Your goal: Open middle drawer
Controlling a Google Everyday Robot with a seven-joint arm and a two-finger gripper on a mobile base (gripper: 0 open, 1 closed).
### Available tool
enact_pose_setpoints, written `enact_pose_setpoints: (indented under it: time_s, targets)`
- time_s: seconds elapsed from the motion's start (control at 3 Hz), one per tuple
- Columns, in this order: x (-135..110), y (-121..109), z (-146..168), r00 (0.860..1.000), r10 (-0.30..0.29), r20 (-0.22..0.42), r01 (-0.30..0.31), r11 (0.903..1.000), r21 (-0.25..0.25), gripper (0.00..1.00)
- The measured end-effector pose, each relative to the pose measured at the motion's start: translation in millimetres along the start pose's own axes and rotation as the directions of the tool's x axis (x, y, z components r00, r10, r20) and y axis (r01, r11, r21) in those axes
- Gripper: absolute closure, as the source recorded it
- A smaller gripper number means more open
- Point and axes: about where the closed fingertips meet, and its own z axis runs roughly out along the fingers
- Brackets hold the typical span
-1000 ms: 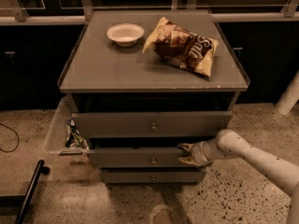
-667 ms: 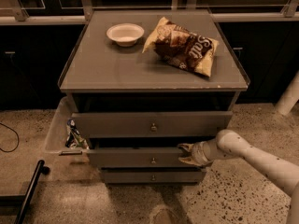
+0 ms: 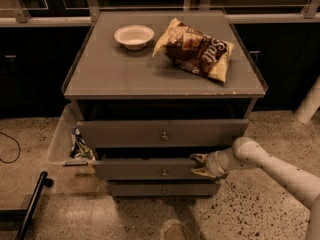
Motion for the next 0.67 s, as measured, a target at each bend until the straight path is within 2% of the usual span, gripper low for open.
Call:
enact_pose_setpoints:
  time_s: [0.33, 0.67]
  targets:
    - [-2.4, 1.5, -1.5, 1.000, 0.000, 0.018, 0.000, 1.0000, -0.009, 0.95]
    - [-3.9, 0.9, -3.4, 1.000, 0.000, 0.019, 0.000, 1.0000, -0.009, 1.00]
